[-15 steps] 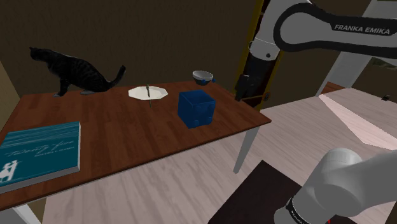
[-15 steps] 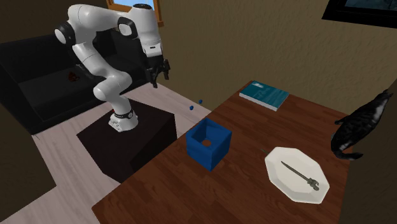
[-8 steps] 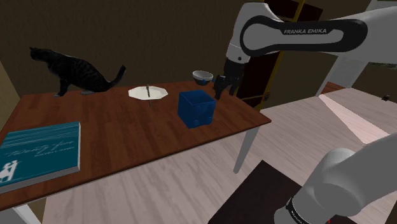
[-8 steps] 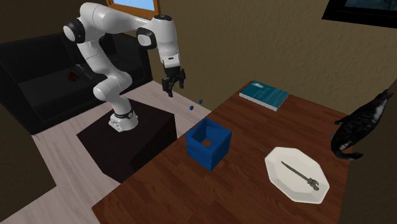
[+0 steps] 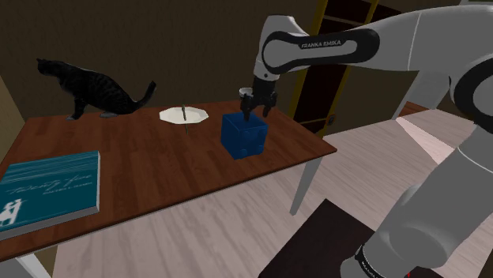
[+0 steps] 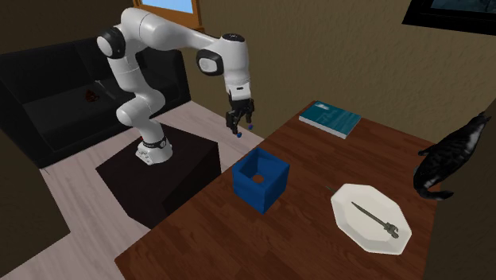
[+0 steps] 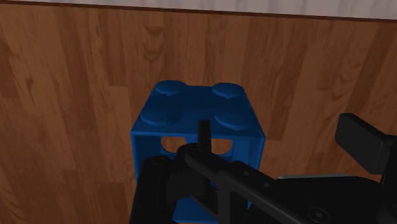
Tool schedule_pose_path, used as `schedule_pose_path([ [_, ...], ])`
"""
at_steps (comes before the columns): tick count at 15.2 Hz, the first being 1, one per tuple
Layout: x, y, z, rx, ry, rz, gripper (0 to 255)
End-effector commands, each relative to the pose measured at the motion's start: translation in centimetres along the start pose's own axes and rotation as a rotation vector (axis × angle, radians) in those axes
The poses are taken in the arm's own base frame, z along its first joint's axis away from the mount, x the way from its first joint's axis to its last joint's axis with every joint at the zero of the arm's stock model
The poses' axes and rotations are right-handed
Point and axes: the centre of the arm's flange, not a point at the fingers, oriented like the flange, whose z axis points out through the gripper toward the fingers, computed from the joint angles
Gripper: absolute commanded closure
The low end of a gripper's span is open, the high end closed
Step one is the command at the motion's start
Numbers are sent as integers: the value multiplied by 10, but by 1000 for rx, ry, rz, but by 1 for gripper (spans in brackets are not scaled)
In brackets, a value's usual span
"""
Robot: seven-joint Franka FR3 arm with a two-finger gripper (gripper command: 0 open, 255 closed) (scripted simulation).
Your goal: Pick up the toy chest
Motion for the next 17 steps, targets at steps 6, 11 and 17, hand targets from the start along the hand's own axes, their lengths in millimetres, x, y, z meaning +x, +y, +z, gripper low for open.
schedule_pose_path([
  [6, 85, -9, 43, -7, -8, 56, 0],
  [11, 140, -13, 70, -11, -13, 92, 0],
  [17, 138, -13, 102, -11, -13, 92, 0],
])
